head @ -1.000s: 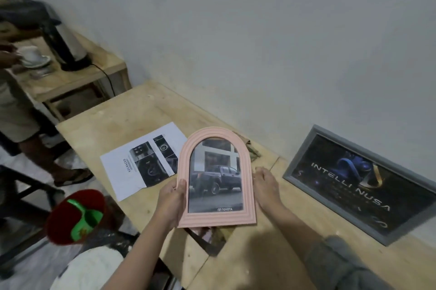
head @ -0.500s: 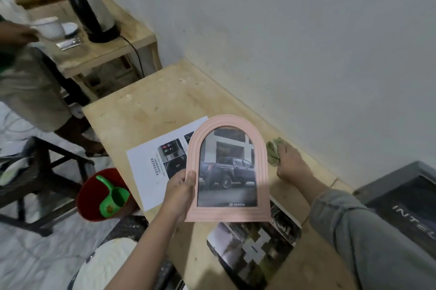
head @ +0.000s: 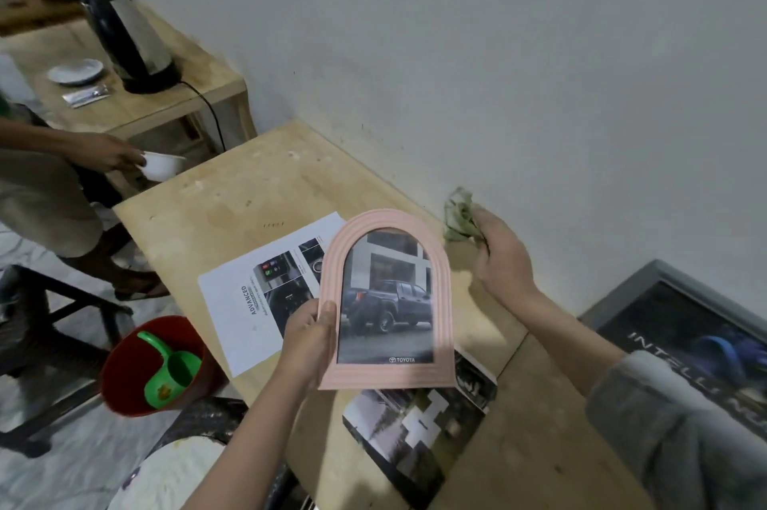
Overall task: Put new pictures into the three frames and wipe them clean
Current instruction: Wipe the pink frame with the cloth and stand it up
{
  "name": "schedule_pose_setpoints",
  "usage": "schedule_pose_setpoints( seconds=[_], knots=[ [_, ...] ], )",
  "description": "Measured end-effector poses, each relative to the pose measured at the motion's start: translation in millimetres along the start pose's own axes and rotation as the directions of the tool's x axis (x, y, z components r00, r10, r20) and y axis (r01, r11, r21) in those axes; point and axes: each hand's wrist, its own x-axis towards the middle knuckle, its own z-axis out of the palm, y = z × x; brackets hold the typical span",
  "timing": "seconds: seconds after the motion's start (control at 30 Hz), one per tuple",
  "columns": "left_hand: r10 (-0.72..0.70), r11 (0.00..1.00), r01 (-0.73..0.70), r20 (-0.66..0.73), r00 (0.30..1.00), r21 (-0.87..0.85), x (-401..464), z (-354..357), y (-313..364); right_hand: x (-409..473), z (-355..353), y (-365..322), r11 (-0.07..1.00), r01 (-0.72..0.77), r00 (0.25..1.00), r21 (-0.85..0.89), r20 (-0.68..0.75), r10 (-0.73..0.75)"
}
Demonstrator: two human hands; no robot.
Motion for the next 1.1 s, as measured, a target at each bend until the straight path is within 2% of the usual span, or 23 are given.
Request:
schedule_pose_setpoints(
  seconds=[0.1, 0.2, 0.27, 0.47, 0.63, 0.73, 0.77, 0.83, 0.87, 0.9, 0.93, 1.0, 1.07, 1.1],
  knots=[
    [0.069, 0.996, -0.071, 0.038, 0.997, 0.050, -19, 18, 10, -16, -20, -10, 0.922, 0.349, 0.937, -0.166, 0.062, -0.344],
    [0.146, 0.984, -0.154, 0.090, 0.985, 0.092, -45, 37, 19, -39, -39, -14, 0.823, 0.500, 0.864, -0.269, 0.222, -0.452],
    [0.182, 0.978, -0.190, 0.097, 0.979, 0.088, -61, 47, 23, -57, -56, -12, 0.782, 0.532, 0.846, -0.324, 0.243, -0.475],
    [0.237, 0.971, -0.237, 0.115, 0.965, -0.017, -124, 82, 44, -144, -117, 7, 0.807, 0.411, 0.911, -0.424, 0.163, -0.378],
    [0.202, 0.974, -0.173, 0.210, 0.957, -0.148, -170, 126, 47, -234, -162, 15, 0.838, 0.350, 0.936, -0.418, 0.116, -0.333],
    [0.248, 0.968, -0.230, 0.239, 0.939, -0.100, -195, 149, 43, -285, -190, 14, 0.960, 0.136, 0.970, -0.245, 0.229, -0.079],
    [0.285, 0.958, -0.285, 0.245, 0.927, -0.037, -202, 153, 41, -294, -202, 11, 0.986, 0.030, 0.958, -0.164, 0.285, 0.018],
    [0.346, 0.923, -0.377, 0.263, 0.901, 0.078, -216, 163, 33, -304, -233, 6, 0.982, -0.178, 0.889, -0.056, 0.419, 0.185],
    [0.367, 0.907, -0.405, 0.259, 0.894, 0.113, -221, 166, 29, -304, -248, 5, 0.970, -0.242, 0.853, -0.038, 0.468, 0.231],
    [0.377, 0.901, -0.416, 0.252, 0.891, 0.125, -226, 169, 27, -300, -260, 5, 0.963, -0.270, 0.849, -0.012, 0.469, 0.244],
    [0.378, 0.902, -0.416, 0.251, 0.891, 0.117, -233, 173, 24, -299, -273, 5, 0.960, -0.277, 0.884, 0.031, 0.400, 0.242],
    [0.389, 0.899, -0.427, 0.277, 0.879, 0.093, -248, 179, 23, -292, -293, 5, 0.973, -0.223, 0.963, 0.065, 0.167, 0.210],
    [0.409, 0.886, -0.455, 0.309, 0.859, 0.090, -267, 183, 25, -282, -304, 9, 0.995, -0.089, 0.995, -0.034, -0.040, 0.087],
    [0.417, 0.884, -0.462, 0.322, 0.850, 0.075, -275, 184, 25, -278, -308, 11, 0.992, -0.028, 0.997, -0.123, -0.078, 0.018]
  ],
)
